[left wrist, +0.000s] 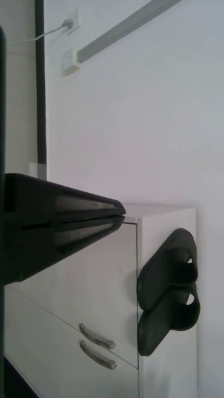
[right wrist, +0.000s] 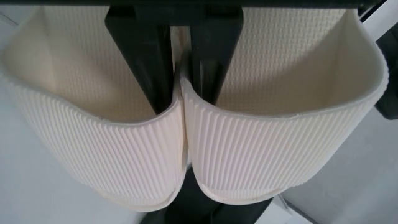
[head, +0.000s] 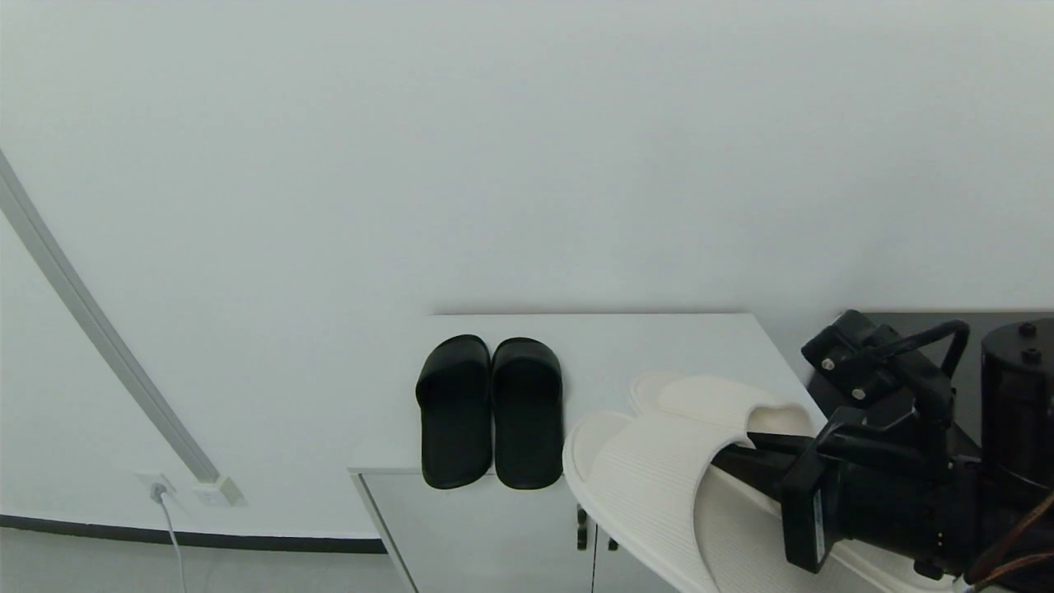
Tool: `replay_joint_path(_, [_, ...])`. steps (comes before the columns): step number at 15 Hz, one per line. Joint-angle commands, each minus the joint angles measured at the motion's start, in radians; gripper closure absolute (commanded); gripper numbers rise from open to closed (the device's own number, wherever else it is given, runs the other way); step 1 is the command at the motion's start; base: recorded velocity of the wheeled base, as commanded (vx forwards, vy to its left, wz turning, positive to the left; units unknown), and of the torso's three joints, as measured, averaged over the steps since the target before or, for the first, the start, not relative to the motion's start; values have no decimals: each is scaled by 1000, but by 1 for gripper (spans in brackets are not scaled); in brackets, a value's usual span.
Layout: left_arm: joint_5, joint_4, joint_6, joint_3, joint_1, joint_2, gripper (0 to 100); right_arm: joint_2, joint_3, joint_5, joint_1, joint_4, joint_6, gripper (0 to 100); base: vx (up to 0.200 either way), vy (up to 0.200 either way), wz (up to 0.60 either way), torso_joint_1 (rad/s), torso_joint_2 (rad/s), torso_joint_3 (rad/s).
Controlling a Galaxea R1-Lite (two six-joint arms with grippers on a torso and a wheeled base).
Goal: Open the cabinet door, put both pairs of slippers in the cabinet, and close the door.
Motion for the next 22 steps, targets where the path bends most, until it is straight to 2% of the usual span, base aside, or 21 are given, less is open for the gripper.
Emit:
replay_joint_path(1, [1, 0, 0, -1, 1, 1, 100, -15, 4, 1, 8, -2, -1, 100, -200, 0, 0, 2, -2, 7])
replay_joint_path(7, [-1, 0, 0, -1, 1, 1, 100, -11, 12, 1, 7, -6, -1, 100, -200, 0, 0, -2, 0, 2])
replay_joint_path(22, [1, 0, 1, 0, 1, 1, 100, -11, 27, -4, 7, -6, -4, 100, 0, 0, 0, -11, 28, 15])
